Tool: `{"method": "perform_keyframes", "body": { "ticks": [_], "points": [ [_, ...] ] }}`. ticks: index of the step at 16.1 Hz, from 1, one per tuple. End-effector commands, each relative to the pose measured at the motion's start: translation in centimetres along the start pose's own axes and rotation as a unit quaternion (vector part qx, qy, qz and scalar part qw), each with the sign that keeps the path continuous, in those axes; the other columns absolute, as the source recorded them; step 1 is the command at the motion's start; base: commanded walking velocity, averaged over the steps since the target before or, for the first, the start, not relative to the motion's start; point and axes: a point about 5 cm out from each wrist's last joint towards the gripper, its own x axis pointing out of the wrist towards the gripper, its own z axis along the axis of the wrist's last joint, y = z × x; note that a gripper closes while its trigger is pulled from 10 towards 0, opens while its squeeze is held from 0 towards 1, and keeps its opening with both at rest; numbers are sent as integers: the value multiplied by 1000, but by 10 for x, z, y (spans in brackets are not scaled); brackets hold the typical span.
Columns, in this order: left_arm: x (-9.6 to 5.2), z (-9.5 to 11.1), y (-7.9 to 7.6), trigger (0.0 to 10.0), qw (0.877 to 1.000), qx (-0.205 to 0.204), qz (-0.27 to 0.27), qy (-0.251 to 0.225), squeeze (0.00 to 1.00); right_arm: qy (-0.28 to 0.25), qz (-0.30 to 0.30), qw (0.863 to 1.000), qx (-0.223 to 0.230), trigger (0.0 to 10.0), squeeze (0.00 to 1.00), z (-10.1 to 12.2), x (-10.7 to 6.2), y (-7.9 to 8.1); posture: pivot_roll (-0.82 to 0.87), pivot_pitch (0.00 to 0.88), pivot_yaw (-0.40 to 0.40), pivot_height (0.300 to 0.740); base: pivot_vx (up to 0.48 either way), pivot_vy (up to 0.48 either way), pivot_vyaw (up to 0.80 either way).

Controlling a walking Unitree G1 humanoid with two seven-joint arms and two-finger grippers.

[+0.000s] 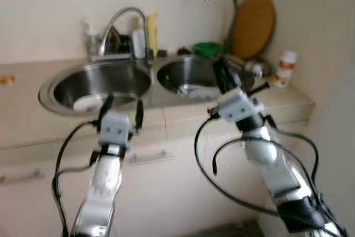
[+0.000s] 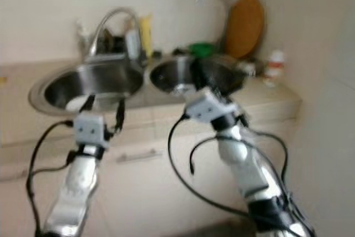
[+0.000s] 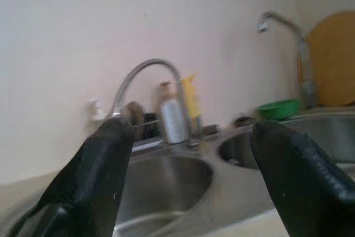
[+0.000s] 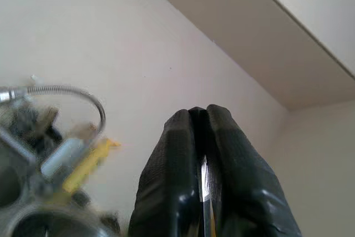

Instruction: Kitchen organization

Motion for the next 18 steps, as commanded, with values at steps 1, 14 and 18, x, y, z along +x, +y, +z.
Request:
{"method": "perform_keyframes", "body": {
  "ticks": [1,14,18],
  "points": [
    [2,2,10,10000,1000,13,13,-7,0,-53,-3,999,-5,10000,0,15,12,1,-10,0,-8,740,401,0,0],
    [-3,-2,-4,10000,1000,19,-17,4,0,-13,-3,990,141,10000,0,-3,36,31,29,0,-14,740,221,0,0],
    [-4,-3,-5,10000,999,22,-25,8,0,6,-36,982,187,10000,1000,-12,33,28,32,0,-12,740,0,0,0]
  ]
}}
